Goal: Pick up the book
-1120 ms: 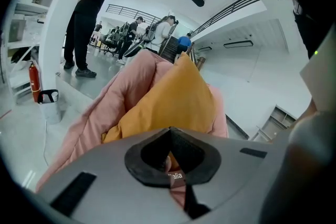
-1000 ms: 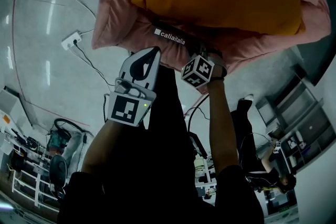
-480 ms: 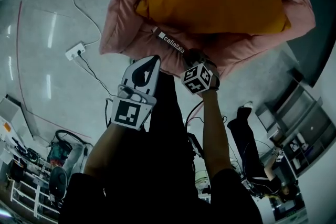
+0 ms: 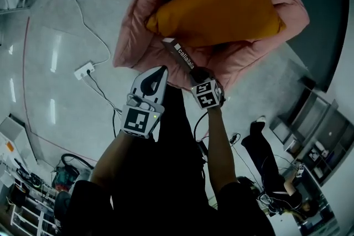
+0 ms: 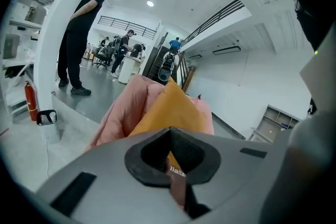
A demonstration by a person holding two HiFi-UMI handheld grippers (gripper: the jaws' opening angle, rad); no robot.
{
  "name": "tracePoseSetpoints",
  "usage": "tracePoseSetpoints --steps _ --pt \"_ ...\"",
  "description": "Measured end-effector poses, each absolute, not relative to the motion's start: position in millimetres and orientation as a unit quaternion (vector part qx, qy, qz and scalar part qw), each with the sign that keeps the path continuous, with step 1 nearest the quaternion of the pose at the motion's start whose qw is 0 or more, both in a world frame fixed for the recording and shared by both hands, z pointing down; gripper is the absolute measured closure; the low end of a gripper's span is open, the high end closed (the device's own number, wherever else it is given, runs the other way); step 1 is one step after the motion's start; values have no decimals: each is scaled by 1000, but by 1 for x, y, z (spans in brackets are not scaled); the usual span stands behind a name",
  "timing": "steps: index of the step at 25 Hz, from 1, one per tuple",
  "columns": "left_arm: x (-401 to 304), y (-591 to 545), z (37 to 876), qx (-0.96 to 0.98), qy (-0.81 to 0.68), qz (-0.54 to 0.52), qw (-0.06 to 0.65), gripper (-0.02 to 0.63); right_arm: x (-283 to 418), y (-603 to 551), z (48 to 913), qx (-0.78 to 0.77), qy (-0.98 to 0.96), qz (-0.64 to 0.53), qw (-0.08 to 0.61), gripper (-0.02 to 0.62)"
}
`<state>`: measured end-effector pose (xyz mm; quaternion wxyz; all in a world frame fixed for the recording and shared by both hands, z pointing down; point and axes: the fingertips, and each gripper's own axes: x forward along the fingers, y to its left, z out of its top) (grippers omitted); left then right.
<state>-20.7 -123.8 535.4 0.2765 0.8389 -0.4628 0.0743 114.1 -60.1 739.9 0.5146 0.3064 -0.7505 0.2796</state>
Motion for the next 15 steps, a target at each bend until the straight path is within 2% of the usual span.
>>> tracePoseSetpoints --steps 15 --pt "-44 -100 453 865 -445 59 224 606 93 -52 632 431 -752 323 380 449"
